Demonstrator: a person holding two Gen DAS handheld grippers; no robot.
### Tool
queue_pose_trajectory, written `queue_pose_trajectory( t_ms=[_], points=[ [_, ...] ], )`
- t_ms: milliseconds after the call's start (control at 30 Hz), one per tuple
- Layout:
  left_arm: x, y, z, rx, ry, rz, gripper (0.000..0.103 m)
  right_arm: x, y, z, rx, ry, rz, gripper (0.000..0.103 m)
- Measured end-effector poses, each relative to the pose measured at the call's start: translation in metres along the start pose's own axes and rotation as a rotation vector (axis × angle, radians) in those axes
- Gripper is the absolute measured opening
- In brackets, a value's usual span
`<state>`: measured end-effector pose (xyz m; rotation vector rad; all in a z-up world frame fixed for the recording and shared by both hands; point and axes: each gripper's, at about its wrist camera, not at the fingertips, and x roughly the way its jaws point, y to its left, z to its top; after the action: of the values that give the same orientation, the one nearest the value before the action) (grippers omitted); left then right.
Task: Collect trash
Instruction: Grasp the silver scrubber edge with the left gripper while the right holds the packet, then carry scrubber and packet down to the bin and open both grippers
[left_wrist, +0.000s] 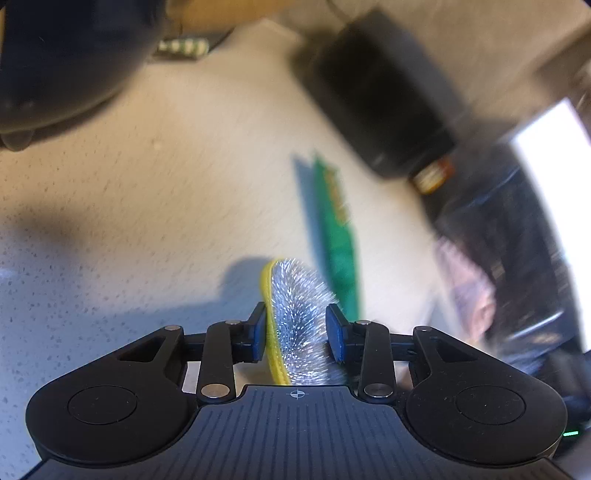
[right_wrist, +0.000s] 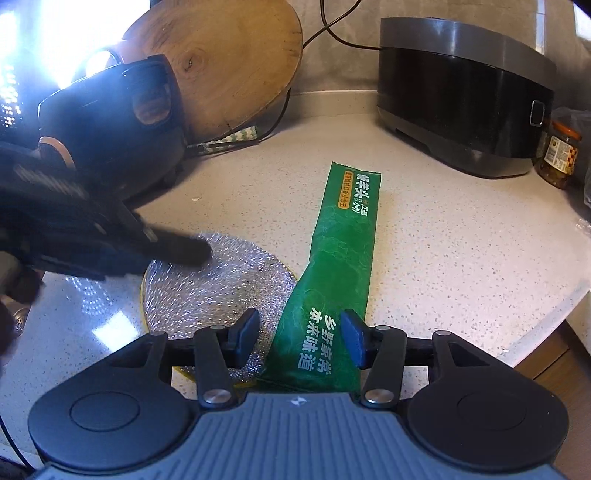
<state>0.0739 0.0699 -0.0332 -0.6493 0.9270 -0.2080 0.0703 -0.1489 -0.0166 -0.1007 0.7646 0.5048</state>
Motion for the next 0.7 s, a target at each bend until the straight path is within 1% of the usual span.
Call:
queue_pose_trajectory(
  t_ms=[33, 133, 167, 233, 267, 333, 400, 500, 567, 633, 700],
  points=[
    [0.005, -0.002, -0.001, 0.012, 0.017, 0.016, 0.036, 0.0, 0.0, -0.001, -0.004, -0.002, 0.0, 0.051],
    [0.005, -0.013, -0.009, 0.063, 0.019, 0.003, 0.037, 0.0, 0.001, -0.002, -0.009, -0.011, 0.0, 0.051],
    [0.003, -0.019, -0.01, 0.092, 0.007, 0.009, 0.035, 0.0, 0.001, -0.003, -0.005, -0.013, 0.003, 0.051],
    [-0.001, -0.028, -0.012, 0.152, -0.005, 0.035, 0.027, -0.001, -0.001, -0.002, 0.004, -0.013, 0.007, 0.051],
    [-0.003, -0.034, -0.013, 0.187, -0.01, 0.058, 0.022, -0.002, -0.001, -0.002, 0.006, -0.012, 0.01, 0.051],
    [-0.007, -0.041, -0.016, 0.233, -0.019, 0.081, 0.022, -0.005, -0.001, 0.001, -0.008, -0.008, 0.02, 0.051],
    [-0.012, -0.042, -0.019, 0.23, -0.031, 0.081, 0.021, -0.01, -0.001, 0.004, -0.049, -0.008, 0.027, 0.051],
    [-0.024, -0.043, -0.022, 0.235, -0.059, 0.101, 0.02, -0.019, 0.0, 0.011, -0.106, -0.03, 0.002, 0.051],
    [-0.032, -0.045, -0.025, 0.258, -0.078, 0.137, 0.02, -0.024, -0.005, 0.019, -0.105, -0.048, 0.004, 0.054],
    [-0.04, -0.045, -0.029, 0.278, -0.097, 0.171, 0.02, -0.026, -0.011, 0.029, -0.079, -0.066, 0.018, 0.063],
    [-0.044, -0.047, -0.032, 0.28, -0.115, 0.197, 0.02, -0.021, -0.017, 0.041, -0.039, -0.072, 0.012, 0.067]
  ],
)
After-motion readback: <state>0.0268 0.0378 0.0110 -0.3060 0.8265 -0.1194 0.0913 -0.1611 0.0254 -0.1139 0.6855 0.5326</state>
